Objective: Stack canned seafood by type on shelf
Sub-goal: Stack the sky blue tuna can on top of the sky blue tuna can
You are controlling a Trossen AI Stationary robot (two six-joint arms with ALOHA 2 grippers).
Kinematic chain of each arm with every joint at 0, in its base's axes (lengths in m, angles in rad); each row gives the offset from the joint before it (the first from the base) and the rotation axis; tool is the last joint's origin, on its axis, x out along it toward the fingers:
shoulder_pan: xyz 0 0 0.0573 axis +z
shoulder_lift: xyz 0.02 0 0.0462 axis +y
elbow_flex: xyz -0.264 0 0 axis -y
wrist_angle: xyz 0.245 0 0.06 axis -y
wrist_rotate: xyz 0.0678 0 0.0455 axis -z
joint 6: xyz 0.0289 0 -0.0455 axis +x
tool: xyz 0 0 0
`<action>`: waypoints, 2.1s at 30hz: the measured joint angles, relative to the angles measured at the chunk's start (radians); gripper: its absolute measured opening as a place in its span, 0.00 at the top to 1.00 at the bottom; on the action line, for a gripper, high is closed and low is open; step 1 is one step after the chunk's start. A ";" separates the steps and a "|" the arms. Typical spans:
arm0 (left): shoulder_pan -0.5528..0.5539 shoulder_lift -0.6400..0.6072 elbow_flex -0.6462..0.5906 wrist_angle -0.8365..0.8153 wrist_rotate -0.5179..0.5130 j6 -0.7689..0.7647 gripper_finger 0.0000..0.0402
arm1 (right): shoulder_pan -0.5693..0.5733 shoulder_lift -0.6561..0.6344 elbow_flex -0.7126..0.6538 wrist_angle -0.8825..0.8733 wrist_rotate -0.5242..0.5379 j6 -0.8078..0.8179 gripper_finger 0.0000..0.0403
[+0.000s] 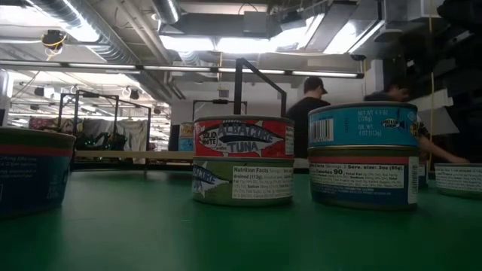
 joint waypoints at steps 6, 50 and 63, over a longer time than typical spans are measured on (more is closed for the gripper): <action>0.000 0.105 0.000 0.168 0.077 0.111 0.39 | 0.000 0.166 0.000 0.126 -0.005 -0.051 0.35; 0.068 0.258 -0.002 -0.022 0.191 0.343 0.72 | 0.219 0.968 0.414 0.243 -0.043 -0.339 0.35; 0.072 0.258 -0.001 -0.015 0.188 0.343 0.92 | 0.436 1.040 0.419 0.078 0.412 -0.344 0.35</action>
